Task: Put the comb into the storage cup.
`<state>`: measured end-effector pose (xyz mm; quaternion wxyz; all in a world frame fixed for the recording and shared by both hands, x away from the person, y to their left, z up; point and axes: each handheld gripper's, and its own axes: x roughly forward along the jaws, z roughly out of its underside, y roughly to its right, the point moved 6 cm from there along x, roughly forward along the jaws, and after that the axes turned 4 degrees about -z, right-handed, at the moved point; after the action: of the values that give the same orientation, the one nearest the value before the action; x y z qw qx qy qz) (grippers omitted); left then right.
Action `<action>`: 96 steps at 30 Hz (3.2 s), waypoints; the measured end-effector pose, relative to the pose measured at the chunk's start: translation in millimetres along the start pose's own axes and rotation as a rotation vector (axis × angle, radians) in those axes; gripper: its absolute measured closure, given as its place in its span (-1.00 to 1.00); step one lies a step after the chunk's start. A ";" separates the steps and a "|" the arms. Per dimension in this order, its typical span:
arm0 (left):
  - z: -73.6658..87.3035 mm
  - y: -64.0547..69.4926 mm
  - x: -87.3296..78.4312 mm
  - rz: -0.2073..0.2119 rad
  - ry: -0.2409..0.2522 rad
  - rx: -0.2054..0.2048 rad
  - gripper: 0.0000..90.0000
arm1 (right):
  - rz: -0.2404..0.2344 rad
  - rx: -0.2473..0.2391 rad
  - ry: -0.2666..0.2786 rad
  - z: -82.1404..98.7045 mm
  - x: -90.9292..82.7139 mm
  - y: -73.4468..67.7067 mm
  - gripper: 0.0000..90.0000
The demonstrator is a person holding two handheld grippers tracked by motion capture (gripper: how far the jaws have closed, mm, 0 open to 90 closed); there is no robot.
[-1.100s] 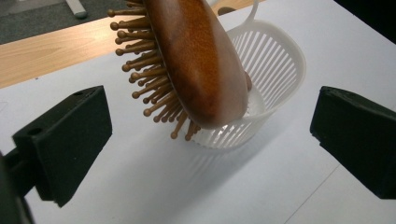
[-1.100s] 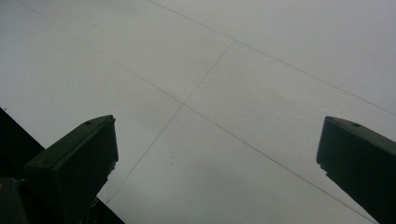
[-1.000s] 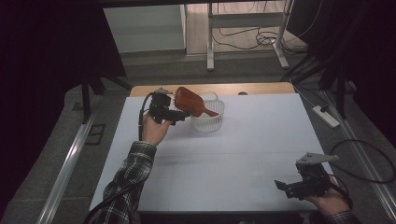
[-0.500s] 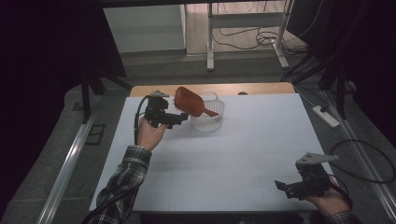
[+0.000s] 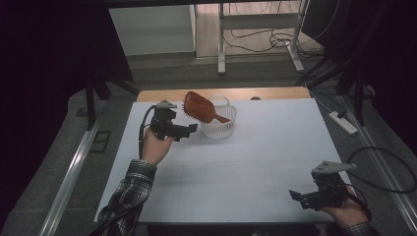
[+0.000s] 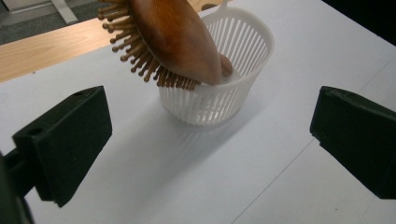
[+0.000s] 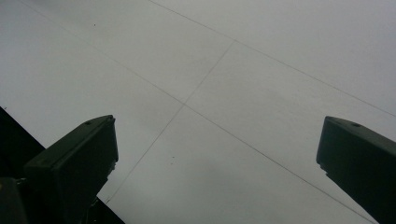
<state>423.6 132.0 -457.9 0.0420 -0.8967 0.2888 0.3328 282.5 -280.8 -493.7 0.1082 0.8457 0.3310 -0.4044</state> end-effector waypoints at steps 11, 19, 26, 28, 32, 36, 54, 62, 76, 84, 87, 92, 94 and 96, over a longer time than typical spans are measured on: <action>14.8 2.2 -3.7 0.003 0.015 -0.002 -1.00 | 0.003 -0.001 -0.002 0.0 0.3 -0.1 -1.00; 23.8 4.7 -4.1 0.005 0.026 0.005 -1.00 | 0.003 -0.003 -0.006 0.2 0.5 -0.2 -1.00; 27.8 5.5 -7.6 -0.005 0.039 0.015 -1.00 | 0.004 -0.003 -0.006 0.2 0.5 -0.3 -1.00; 28.1 6.0 -9.5 -0.003 0.045 0.016 -1.00 | 0.004 -0.003 -0.006 0.3 0.5 -0.2 -1.00; 29.1 7.3 -11.8 -0.001 0.049 0.022 -1.00 | 0.004 -0.002 -0.005 0.4 0.2 -0.4 -1.00; 29.9 8.9 -13.2 0.002 0.051 0.019 -1.00 | 0.004 -0.002 -0.004 0.4 0.0 -0.3 -1.00; 41.2 7.3 -21.3 -0.001 0.032 0.019 -1.00 | 0.011 0.005 0.002 0.2 -0.6 0.5 -1.00; 47.3 5.7 -29.7 -0.003 0.034 0.009 -1.00 | 0.014 0.011 0.008 0.1 -1.3 1.1 -1.00; 61.0 9.2 -39.9 -0.005 0.025 0.023 -1.00 | 0.011 0.003 0.005 0.1 -1.3 0.2 -1.00; 66.0 11.6 -42.2 0.012 0.020 0.028 -1.00 | 0.012 0.002 0.007 -0.1 -1.1 0.1 -1.00; 67.9 12.1 -43.4 0.022 0.022 0.025 -1.00 | 0.012 0.002 0.005 0.0 -1.0 0.1 -1.00; 70.8 13.8 -45.3 0.029 0.023 0.029 -1.00 | 0.013 0.001 0.005 0.0 -1.0 -0.1 -1.00; 72.2 14.4 -46.1 0.027 0.021 0.032 -1.00 | 0.013 0.001 0.004 -0.1 -1.1 -0.2 -1.00; 73.6 15.0 -47.3 0.026 0.020 0.031 -1.00 | 0.014 -0.001 0.004 -0.2 -1.0 -0.3 -1.00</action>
<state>344.3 162.4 -483.8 0.0488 -0.8954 0.3060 0.3198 281.9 -281.0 -492.8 0.1109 0.8488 0.3255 -0.4015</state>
